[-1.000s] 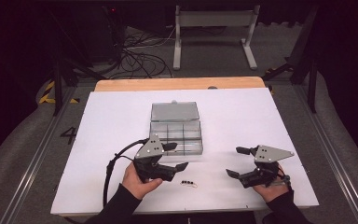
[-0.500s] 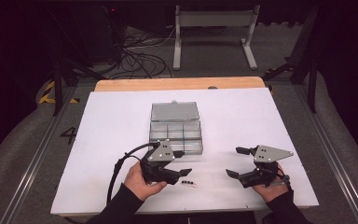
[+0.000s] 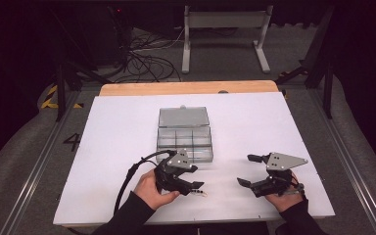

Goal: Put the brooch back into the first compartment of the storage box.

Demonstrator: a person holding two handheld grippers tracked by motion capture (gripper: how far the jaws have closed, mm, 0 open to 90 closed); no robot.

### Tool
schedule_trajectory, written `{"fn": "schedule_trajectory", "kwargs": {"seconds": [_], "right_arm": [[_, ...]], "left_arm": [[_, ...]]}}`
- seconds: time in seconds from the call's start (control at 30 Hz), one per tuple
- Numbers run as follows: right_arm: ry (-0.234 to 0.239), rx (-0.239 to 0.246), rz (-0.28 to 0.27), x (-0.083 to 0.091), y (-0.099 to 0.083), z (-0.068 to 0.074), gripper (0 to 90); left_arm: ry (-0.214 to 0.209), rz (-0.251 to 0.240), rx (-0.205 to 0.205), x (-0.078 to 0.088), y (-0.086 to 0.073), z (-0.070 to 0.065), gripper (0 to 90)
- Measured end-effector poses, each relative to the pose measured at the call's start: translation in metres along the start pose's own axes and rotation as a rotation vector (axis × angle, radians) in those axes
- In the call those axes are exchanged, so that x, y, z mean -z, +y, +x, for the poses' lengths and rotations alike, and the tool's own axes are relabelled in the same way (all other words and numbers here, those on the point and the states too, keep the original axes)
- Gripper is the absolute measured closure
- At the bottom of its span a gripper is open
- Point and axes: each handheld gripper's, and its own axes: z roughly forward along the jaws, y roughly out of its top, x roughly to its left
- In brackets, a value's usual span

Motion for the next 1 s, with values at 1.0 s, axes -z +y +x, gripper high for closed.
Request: {"fn": "schedule_trajectory", "kwargs": {"seconds": [1.0], "right_arm": [[0.012,0.007,0.003,-0.001,0.000,0.001,11.8]], "left_arm": [[-0.032,0.232,-0.078,-0.035,-0.002,0.000,55.5]]}}
